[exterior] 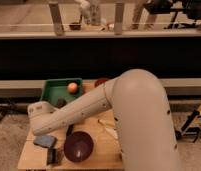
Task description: Place sponge in tray
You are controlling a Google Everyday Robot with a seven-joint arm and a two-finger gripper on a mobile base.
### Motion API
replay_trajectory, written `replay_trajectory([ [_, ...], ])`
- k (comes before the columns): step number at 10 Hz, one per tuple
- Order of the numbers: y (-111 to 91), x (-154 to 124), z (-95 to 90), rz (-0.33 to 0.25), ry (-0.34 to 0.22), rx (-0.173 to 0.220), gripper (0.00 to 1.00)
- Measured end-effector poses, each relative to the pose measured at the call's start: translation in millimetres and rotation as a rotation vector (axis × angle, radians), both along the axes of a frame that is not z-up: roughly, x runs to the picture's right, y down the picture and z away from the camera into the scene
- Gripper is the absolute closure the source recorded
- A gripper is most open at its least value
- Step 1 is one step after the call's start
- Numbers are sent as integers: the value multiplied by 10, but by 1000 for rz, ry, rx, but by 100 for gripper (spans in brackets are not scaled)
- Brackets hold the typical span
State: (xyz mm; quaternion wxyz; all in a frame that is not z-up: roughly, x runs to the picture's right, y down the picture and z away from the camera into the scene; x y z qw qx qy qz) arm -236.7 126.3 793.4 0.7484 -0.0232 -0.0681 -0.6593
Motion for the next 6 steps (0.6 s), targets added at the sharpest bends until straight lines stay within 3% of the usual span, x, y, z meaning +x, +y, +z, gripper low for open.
replay_trajectory([
  [6, 171, -189, 37, -146, -77, -96, 20],
])
